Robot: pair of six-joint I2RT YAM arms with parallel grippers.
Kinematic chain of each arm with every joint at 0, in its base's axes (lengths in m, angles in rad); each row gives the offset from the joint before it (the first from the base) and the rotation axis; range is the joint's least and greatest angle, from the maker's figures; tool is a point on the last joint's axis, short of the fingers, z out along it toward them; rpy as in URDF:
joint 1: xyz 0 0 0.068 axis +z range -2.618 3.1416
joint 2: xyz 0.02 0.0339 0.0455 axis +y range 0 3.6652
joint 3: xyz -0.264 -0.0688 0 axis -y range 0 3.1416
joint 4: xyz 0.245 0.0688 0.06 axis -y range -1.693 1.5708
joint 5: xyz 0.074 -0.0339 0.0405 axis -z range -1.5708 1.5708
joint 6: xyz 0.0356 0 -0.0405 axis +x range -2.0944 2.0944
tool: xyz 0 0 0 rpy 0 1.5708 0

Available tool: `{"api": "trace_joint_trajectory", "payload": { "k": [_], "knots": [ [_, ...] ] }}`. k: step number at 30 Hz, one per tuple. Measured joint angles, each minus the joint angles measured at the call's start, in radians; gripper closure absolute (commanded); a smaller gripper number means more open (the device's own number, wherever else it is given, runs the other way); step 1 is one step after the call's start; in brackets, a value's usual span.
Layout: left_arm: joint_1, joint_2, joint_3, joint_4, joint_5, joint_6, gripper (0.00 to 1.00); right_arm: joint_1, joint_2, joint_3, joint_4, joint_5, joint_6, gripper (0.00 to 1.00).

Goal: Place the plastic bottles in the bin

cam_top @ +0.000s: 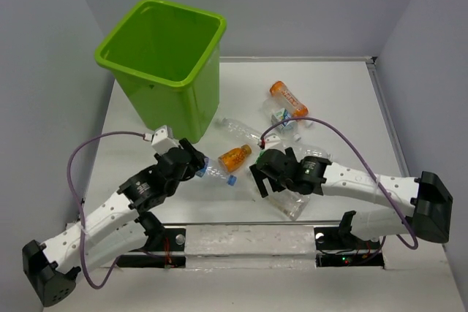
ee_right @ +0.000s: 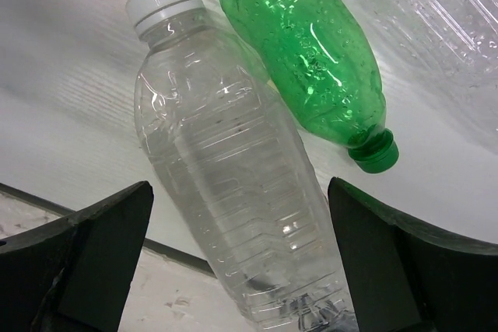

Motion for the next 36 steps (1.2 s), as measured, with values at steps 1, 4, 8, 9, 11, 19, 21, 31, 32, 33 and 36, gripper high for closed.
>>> {"api": "trace_joint_trajectory", "payload": {
  "k": [1,4,8,9,11,19,21,31,32,33,36],
  "knots": [
    [0.0,-0.015,0.029,-0.011,-0.004,0.022,0.57,0.001,0.006,0.006,-0.004,0.0,-0.002,0.0],
    [0.0,-0.074,0.135,-0.031,-0.013,0.093,0.57,0.001,0.037,0.02,-0.009,-0.001,-0.009,0.0],
    [0.0,-0.112,0.282,-0.048,-0.02,0.18,0.57,0.001,0.091,0.025,-0.006,-0.019,-0.029,0.0],
    [0.0,-0.112,0.311,-0.047,-0.021,0.195,0.57,0.001,0.101,0.025,-0.006,-0.025,-0.039,0.0],
    [0.0,-0.101,0.369,-0.049,-0.023,0.229,0.57,0.0,0.114,0.025,-0.003,-0.03,-0.049,0.0],
    [0.0,0.022,0.606,0.026,-0.041,0.364,0.56,-0.003,0.122,0.023,0.045,-0.108,-0.093,0.19],
    [0.0,0.075,0.668,0.053,-0.06,0.404,0.56,-0.003,0.12,0.016,0.063,-0.125,-0.094,0.17],
    [0.156,0.389,1.027,0.192,-0.117,0.578,0.56,-0.005,0.119,-0.008,0.138,-0.166,-0.108,0.52],
    [0.209,0.417,1.056,0.193,-0.101,0.581,0.56,-0.006,0.116,-0.008,0.142,-0.166,-0.108,0.58],
    [0.24,0.433,1.077,0.195,-0.087,0.581,0.56,-0.006,0.112,-0.011,0.146,-0.167,-0.105,0.62],
    [0.398,0.523,1.162,0.189,-0.055,0.583,0.56,-0.006,0.074,-0.036,0.148,-0.171,-0.1,0.8]
  ]
}}
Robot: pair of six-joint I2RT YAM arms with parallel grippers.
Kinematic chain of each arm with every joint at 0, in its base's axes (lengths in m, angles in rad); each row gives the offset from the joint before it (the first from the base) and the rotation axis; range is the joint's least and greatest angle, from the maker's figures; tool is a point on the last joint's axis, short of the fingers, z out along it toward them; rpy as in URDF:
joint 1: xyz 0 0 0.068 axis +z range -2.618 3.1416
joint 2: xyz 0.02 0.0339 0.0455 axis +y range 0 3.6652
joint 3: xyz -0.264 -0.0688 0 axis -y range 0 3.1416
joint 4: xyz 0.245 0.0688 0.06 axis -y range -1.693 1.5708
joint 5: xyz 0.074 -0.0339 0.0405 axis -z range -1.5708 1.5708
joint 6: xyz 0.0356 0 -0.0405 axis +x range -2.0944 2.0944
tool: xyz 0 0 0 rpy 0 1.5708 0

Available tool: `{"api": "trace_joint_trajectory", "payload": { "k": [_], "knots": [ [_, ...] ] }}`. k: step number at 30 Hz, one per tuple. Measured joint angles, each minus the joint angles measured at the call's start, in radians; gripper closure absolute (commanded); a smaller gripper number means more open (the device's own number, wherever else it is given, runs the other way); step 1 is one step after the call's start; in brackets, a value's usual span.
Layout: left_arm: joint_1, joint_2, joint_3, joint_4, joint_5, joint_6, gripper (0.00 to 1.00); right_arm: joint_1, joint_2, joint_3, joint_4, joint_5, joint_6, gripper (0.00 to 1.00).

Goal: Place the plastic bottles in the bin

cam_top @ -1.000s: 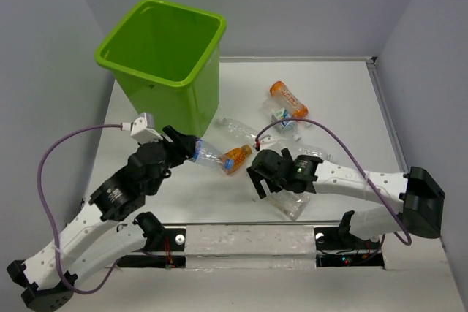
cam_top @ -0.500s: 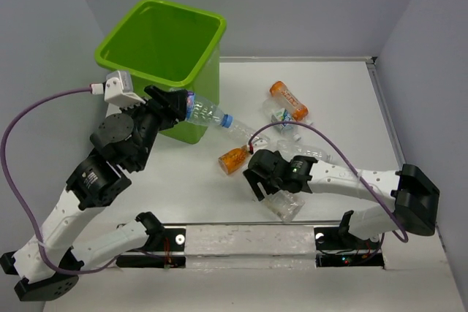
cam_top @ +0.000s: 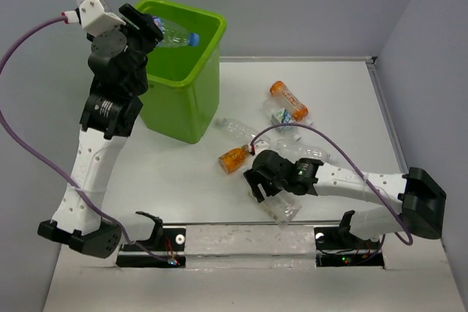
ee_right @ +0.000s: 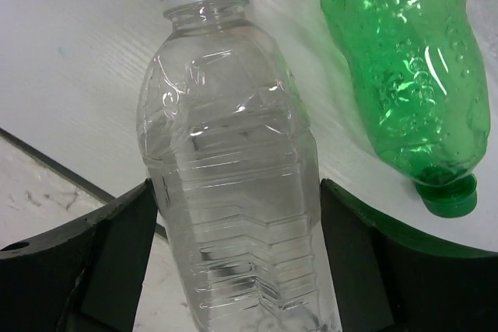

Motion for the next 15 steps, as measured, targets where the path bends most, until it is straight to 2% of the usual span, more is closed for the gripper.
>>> {"api": "trace_joint_trajectory", "payload": {
  "k": [4,6,9,10,15],
  "knots": [
    [0.102,0.116,0.096,0.001,0.038,0.0,0.53,0.001,-0.097,-0.043,-0.013,-0.005,0.012,0.82],
    [0.136,0.158,0.11,0.002,0.049,-0.001,0.41,0.001,-0.148,-0.046,-0.021,-0.005,0.016,0.84],
    [0.174,0.221,0.113,-0.004,0.052,-0.001,0.14,0.0,-0.225,-0.046,-0.023,-0.013,0.019,0.86],
    [0.182,0.241,0.113,-0.013,0.052,-0.003,0.01,0.001,-0.263,-0.046,-0.025,-0.021,0.02,0.87],
    [0.195,0.281,0.113,-0.051,0.091,-0.01,0.01,0.001,-0.389,-0.007,-0.06,-0.063,0.018,0.88]
  ]
}}
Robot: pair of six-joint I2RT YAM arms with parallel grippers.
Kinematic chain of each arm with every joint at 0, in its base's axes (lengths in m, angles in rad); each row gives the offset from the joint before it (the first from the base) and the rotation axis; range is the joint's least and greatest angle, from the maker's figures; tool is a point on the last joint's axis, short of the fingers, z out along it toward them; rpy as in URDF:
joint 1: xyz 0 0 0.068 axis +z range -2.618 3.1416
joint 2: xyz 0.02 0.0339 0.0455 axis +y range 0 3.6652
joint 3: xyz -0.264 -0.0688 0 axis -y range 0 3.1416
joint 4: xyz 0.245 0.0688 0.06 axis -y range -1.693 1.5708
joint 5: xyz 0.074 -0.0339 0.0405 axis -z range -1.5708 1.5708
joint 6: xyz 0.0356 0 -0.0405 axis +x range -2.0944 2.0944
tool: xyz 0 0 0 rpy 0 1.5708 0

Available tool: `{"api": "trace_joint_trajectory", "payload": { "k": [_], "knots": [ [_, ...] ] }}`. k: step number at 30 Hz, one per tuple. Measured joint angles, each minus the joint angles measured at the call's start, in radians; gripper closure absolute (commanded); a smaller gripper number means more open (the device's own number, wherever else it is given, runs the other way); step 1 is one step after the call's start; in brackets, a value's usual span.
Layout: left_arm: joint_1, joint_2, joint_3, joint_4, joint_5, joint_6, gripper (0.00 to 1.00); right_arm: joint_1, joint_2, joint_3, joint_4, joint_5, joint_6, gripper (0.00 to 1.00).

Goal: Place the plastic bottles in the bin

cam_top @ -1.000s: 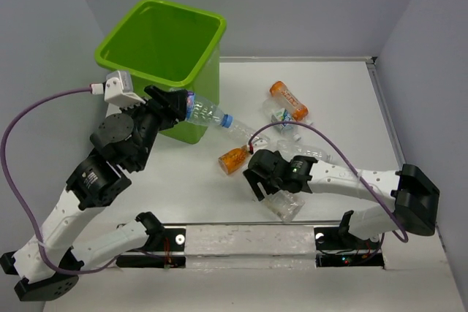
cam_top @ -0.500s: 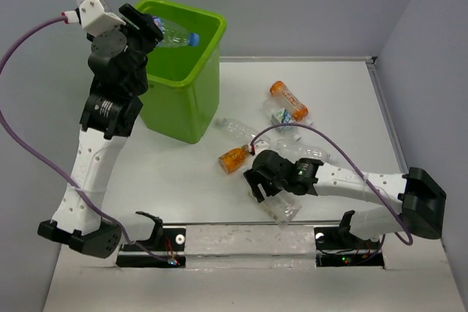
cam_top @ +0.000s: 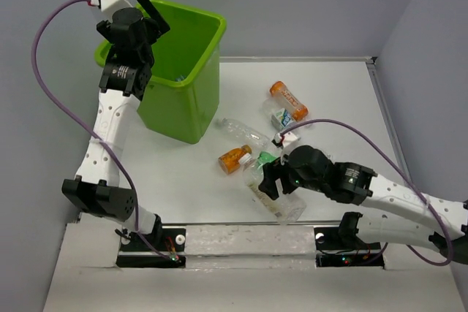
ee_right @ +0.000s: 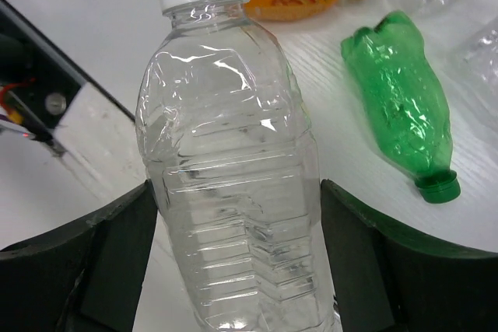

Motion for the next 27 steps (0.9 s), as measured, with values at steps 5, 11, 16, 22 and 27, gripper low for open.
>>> {"api": "trace_joint_trajectory", "payload": {
  "k": [5,11,16,22,27],
  "knots": [
    [0.0,-0.077,-0.012,-0.005,0.121,-0.016,0.01,0.0,-0.022,0.18,-0.014,-0.032,-0.038,0.88],
    [-0.002,-0.415,-0.253,0.032,0.327,-0.04,0.01,0.0,0.101,0.553,0.05,0.007,-0.159,0.95],
    [-0.002,-0.72,-0.545,0.048,0.508,-0.058,0.01,0.0,0.291,0.875,0.117,0.077,-0.275,0.95],
    [-0.003,-0.897,-0.856,-0.01,0.721,-0.084,0.01,-0.014,0.664,1.415,0.208,0.117,-0.38,0.94],
    [-0.004,-0.969,-1.106,-0.029,0.878,-0.117,0.01,-0.051,0.929,1.72,0.375,0.117,-0.434,0.94]
  ]
}}
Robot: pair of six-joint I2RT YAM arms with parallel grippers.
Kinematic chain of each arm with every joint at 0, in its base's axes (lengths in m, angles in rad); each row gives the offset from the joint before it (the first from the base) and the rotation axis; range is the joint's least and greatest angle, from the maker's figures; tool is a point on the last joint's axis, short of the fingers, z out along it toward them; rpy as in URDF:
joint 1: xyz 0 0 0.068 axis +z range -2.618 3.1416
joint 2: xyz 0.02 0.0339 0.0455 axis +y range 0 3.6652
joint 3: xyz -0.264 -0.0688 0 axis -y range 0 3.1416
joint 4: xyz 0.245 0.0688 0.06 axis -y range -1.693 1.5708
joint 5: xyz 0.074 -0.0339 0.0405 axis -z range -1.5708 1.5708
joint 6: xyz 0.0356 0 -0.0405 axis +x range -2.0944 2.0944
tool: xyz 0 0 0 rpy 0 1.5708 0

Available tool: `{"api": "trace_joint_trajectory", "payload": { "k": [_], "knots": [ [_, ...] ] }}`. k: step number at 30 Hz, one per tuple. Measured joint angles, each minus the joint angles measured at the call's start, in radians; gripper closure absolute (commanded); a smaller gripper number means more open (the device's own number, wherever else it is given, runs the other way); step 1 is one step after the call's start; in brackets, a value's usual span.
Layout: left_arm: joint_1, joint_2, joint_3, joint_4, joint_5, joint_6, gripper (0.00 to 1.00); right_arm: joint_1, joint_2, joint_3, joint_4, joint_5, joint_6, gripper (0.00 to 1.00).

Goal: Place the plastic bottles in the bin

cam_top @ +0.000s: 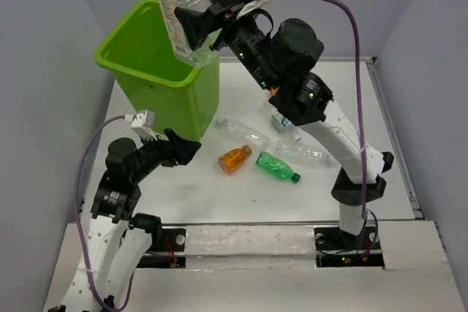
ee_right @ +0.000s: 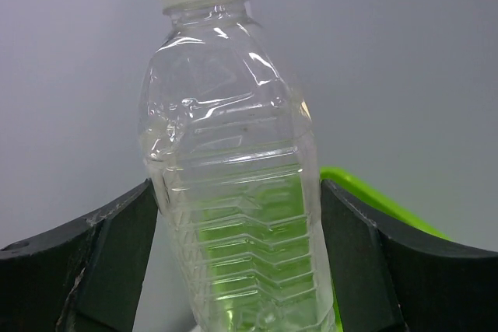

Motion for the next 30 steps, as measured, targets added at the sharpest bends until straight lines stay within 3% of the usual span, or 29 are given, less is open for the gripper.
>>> {"api": "trace_joint_trajectory", "payload": {
  "k": [7,9,10,11,13,18,21,26,30],
  "knots": [
    [-0.006,-0.064,-0.215,-0.002,0.104,-0.046,0.01,-0.105,0.236,0.03,0.394,-0.039,0.024,0.91],
    [-0.009,-0.07,-0.228,0.0,0.112,-0.055,0.01,-0.142,0.336,0.094,0.462,-0.062,0.053,0.73],
    [-0.012,-0.073,-0.229,0.0,0.114,-0.058,0.01,-0.154,0.385,0.13,0.499,-0.079,0.063,0.59],
    [-0.018,-0.077,-0.229,0.005,0.114,-0.063,0.01,-0.171,0.436,0.151,0.532,-0.092,0.069,0.29],
    [-0.031,-0.077,-0.229,0.019,0.114,-0.071,0.01,-0.19,0.476,0.131,0.547,-0.115,0.073,0.04],
    [-0.082,-0.035,-0.229,0.042,0.092,-0.083,0.01,-0.197,0.486,0.061,0.495,-0.195,0.075,0.0],
    [-0.199,0.016,-0.226,0.05,0.007,-0.099,0.01,-0.192,0.408,-0.009,0.473,-0.234,0.068,0.0],
    [-0.477,0.146,-0.182,0.068,-0.189,-0.124,0.01,-0.195,0.027,-0.421,0.47,-0.273,0.057,0.07],
    [-0.621,0.297,-0.101,0.084,-0.358,-0.116,0.01,-0.216,-0.422,-0.854,0.454,-0.285,0.053,0.08]
  ]
}}
